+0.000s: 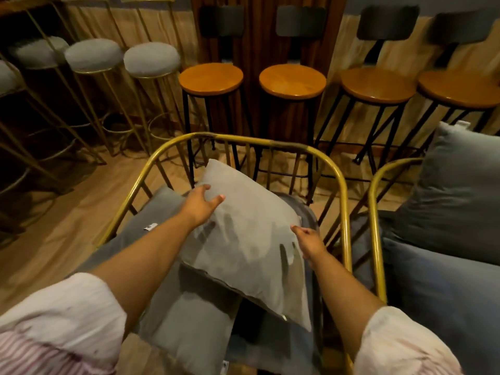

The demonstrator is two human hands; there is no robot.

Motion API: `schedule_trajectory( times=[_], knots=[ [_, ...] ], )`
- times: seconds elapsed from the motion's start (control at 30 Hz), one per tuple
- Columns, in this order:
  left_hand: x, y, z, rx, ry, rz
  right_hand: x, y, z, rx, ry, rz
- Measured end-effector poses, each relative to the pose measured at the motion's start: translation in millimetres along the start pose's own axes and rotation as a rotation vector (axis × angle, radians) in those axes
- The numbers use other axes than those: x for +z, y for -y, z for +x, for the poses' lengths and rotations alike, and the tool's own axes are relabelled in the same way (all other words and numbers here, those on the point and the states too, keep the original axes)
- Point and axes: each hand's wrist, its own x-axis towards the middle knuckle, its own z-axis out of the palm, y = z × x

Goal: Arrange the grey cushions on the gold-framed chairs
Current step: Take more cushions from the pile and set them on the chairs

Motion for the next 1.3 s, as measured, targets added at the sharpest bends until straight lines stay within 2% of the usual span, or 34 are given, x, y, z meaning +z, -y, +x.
schedule_trajectory(
  times=[0.13, 0.27, 0.37, 0.47, 0.67, 0.83, 1.07, 1.3],
  knots=[
    [14.8, 9.4, 64.7, -0.077, 0.011, 0.035, 13.3, -15.0, 64.6, 0.135, 0.023, -0.053],
    [23.4, 32.8, 123.9, -0.149, 0.067, 0.13, 28.4, -13.1, 90.7, 0.177, 0.029, -0.044],
    [25.2, 52.9, 145.8, -0.231, 0.055, 0.139, 25.4, -18.6, 102.6, 0.18, 0.029, 0.049],
    [24.2, 64.7, 147.0, -0.265, 0.02, 0.083, 18.9, -33.2, 104.0, 0.218, 0.049, 0.141],
    [6.5, 63.1, 140.0, -0.298, 0.063, -0.141, 14.3, -33.4, 91.1, 0.271, 0.125, 0.236],
    [-19.3, 47.2, 93.0, -0.215, -0.003, -0.306, -11.2, -9.0, 63.5, 0.122, 0.112, 0.334],
    [-46.7, 12.5, -3.5, -0.065, -0.054, -0.41, -60.3, 36.4, -50.2, -0.133, -0.027, 0.29],
    [-8.3, -43.9, -67.4, 0.085, 0.018, -0.467, -150.2, 25.8, -119.3, -0.219, -0.234, 0.254]
  ],
)
